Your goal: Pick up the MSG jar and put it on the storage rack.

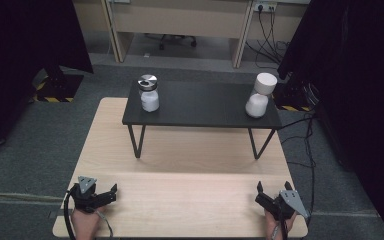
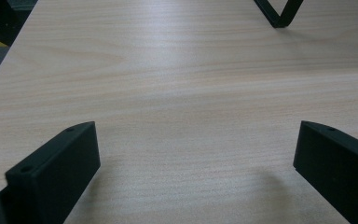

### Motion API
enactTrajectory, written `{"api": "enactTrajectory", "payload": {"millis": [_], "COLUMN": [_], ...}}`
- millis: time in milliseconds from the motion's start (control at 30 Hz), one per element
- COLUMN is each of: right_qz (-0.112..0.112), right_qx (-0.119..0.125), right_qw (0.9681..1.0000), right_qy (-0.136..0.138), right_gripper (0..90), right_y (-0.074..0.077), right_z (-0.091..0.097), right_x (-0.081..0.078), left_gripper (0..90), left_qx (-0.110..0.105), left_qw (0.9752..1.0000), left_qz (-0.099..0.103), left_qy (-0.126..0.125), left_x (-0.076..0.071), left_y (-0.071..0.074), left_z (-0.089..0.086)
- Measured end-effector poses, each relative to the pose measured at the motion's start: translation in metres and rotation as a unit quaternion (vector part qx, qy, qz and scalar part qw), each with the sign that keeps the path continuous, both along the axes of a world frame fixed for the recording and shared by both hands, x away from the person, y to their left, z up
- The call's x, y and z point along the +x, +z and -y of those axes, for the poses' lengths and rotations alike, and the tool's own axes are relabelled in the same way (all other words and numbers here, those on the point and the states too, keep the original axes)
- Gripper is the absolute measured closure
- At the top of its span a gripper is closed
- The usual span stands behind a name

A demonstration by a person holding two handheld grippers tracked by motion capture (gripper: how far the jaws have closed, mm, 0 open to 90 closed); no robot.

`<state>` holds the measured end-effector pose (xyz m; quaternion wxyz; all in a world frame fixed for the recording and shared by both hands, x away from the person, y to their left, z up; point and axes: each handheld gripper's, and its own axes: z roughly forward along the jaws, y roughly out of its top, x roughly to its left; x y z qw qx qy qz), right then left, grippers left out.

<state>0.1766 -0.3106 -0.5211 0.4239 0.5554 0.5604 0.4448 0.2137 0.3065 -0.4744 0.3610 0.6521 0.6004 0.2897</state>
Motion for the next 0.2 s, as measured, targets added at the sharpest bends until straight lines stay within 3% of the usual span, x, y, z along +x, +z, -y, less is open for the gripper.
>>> {"api": "enactTrajectory", "payload": {"millis": [200], "right_qz": [-0.003], "right_qx": [-0.014], "right_qw": [0.9999], "right_qy": [0.0], "right_gripper": [0.3], "right_y": [0.0006], "right_z": [-0.0033], "right_x": [-0.0002], "left_gripper": [0.0], "left_qx": [-0.003], "left_qw": [1.0], "left_qz": [0.001], "left_qy": [-0.002], "left_x": [-0.0003], "left_y": [-0.0004], "left_z": [-0.0011]}}
